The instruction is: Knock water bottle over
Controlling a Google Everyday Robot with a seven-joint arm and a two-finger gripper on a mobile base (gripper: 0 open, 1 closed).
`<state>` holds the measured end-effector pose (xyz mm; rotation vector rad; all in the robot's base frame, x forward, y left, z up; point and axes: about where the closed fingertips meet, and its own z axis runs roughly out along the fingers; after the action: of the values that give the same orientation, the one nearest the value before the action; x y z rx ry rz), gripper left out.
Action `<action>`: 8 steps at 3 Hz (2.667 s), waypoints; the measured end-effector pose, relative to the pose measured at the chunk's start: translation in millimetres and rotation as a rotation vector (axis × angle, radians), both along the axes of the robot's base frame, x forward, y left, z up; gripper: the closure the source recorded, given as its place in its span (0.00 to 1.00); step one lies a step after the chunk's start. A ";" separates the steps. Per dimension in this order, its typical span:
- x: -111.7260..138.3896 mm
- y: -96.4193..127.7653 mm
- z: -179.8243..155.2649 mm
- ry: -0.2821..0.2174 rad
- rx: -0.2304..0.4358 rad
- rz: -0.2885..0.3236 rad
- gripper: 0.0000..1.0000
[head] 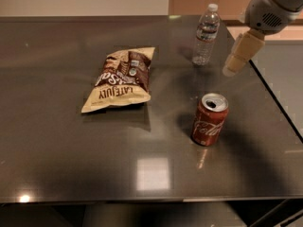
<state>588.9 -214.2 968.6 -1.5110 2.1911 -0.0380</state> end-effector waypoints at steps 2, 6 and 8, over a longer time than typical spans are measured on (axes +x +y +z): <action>81.1 -22.1 -4.6 -0.040 0.157 -0.112 0.00; 164.8 8.8 -18.2 -0.219 0.423 -0.292 0.00; 180.9 26.3 -33.9 -0.214 0.499 -0.307 0.19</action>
Offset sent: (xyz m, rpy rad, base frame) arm 0.1324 -0.0377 0.0015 0.2678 -0.0653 -0.1773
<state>769.8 -187.8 934.6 -0.8531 2.0399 0.2214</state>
